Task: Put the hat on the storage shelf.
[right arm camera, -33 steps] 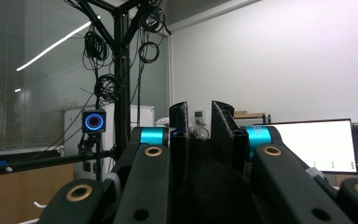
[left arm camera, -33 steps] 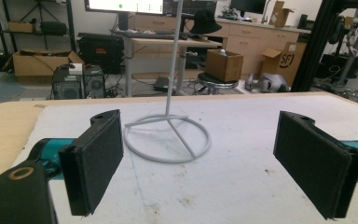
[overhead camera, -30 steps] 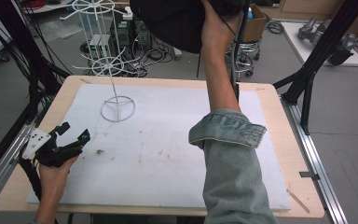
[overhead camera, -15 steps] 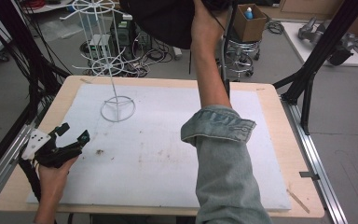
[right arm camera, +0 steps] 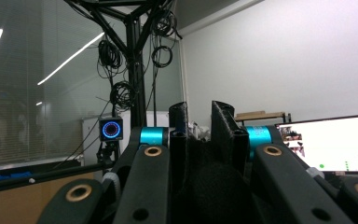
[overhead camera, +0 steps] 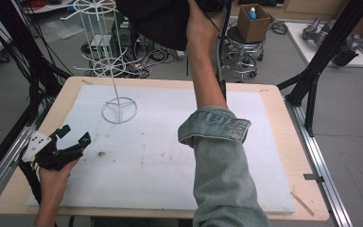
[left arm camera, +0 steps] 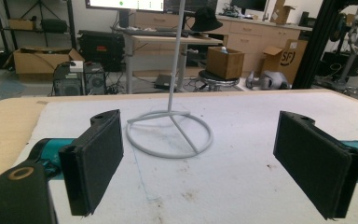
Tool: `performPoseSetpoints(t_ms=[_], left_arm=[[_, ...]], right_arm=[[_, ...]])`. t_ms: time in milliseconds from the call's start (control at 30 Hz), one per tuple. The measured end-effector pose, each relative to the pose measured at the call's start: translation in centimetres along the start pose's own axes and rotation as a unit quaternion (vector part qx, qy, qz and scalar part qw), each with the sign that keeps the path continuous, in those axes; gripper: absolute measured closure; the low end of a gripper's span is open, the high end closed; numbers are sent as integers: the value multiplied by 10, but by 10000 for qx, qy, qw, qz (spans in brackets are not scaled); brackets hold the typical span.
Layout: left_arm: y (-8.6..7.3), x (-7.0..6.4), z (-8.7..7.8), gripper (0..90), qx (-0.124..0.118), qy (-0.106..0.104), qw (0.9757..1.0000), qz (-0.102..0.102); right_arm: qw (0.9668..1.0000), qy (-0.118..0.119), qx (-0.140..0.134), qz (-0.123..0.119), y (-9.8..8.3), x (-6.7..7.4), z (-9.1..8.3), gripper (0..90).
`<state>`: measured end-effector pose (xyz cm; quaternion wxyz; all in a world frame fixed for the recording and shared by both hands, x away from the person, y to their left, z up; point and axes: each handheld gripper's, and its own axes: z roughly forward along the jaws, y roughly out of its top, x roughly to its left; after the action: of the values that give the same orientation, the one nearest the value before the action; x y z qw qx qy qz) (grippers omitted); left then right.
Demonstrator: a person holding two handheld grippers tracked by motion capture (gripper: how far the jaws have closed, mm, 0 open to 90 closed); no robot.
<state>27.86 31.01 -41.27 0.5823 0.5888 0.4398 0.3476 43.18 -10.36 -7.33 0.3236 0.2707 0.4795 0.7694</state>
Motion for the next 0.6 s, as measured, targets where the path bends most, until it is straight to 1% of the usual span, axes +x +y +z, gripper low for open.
performPoseSetpoints(t_ms=[167, 300, 400, 533, 600], left_arm=[[0, -1, 0, 161, 45, 36, 9999, 100], [0, -2, 1, 161, 70, 43, 9998, 168], [-1, -2, 2, 161, 95, 36, 9997, 204], [-1, -3, 2, 161, 105, 37, 9997, 209], [-2, -3, 2, 161, 106, 34, 9997, 206]], right_arm=[[10000, 19, -5, 7, -1, 2, 5, 773], [9999, 62, -34, 132, -3, 2, 10, 773], [9999, 62, -10, 138, -6, 2, 12, 772], [9999, 83, 54, 129, -11, 4, 17, 771], [9998, 125, 35, 138, -15, 4, 19, 770]])
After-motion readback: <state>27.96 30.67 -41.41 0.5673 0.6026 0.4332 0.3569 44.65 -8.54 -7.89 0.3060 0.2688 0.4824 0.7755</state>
